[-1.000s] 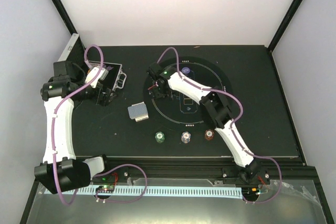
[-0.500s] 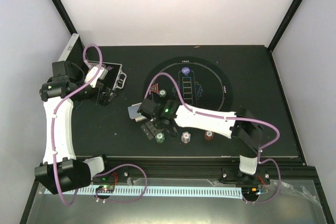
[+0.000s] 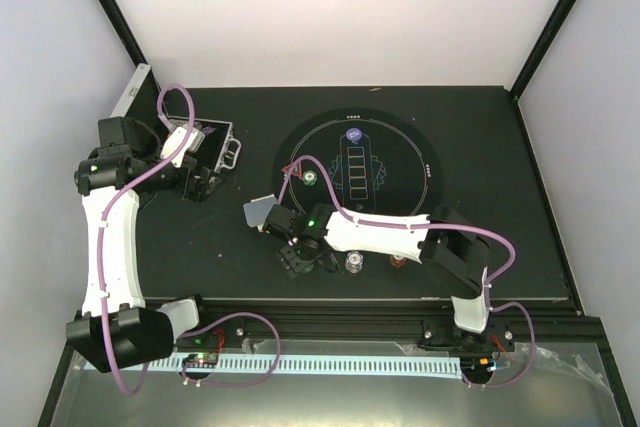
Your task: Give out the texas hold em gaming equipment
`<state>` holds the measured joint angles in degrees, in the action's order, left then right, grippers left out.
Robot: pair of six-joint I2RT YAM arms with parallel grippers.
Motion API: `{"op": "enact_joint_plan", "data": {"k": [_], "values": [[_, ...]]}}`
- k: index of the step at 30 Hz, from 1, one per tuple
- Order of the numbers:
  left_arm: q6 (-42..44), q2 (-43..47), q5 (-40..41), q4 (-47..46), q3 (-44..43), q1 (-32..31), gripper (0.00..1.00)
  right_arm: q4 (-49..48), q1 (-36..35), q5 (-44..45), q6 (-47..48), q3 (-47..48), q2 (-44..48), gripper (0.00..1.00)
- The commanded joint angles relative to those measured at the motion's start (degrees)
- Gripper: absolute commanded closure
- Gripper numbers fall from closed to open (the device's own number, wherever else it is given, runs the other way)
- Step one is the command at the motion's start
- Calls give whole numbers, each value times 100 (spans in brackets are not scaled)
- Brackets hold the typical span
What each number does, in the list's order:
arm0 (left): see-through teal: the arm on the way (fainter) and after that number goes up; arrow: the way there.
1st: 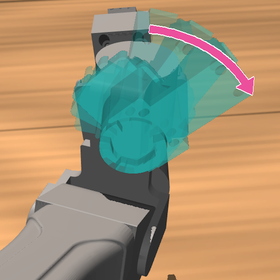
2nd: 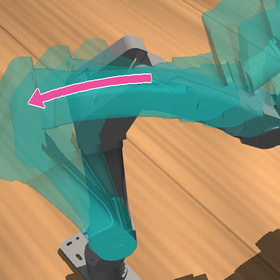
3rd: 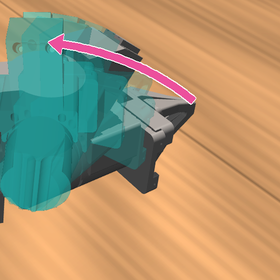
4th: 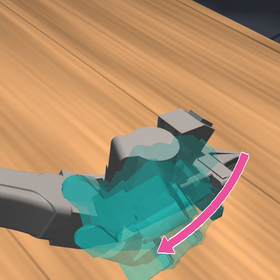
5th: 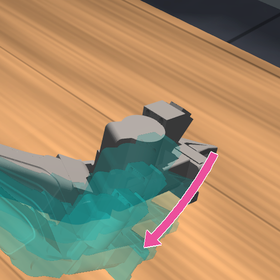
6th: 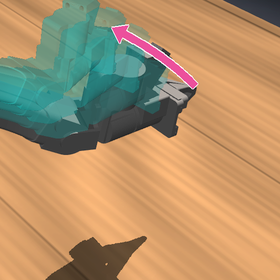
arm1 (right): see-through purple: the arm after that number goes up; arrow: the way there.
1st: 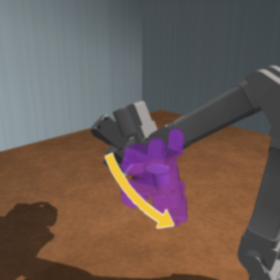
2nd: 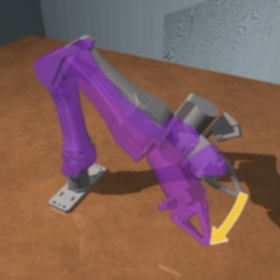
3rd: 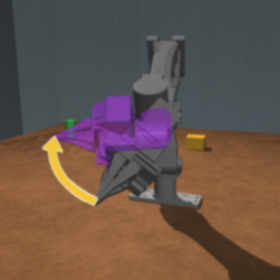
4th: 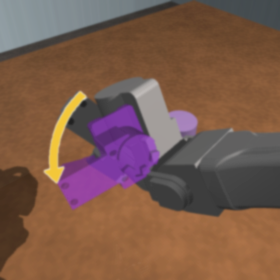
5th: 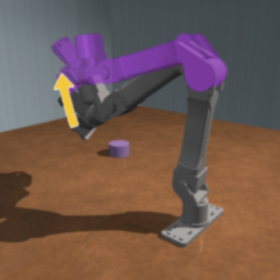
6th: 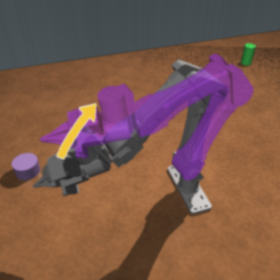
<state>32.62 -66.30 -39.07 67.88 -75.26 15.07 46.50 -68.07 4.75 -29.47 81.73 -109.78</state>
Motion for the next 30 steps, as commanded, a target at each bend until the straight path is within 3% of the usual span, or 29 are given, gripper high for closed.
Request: {"op": "enact_joint_plan", "data": {"k": [1,18,30], "values": [[1,74,-136,127,-214,60,1,-171,-39,-120,-17,-119,-65,24],[-10,94,-131,120,-267,66,1,-136,-40,105,-11,-144,-183,38],[25,115,-108,128,-269,85,1,-140,-41,147,-15,-96,-80,63]]}}
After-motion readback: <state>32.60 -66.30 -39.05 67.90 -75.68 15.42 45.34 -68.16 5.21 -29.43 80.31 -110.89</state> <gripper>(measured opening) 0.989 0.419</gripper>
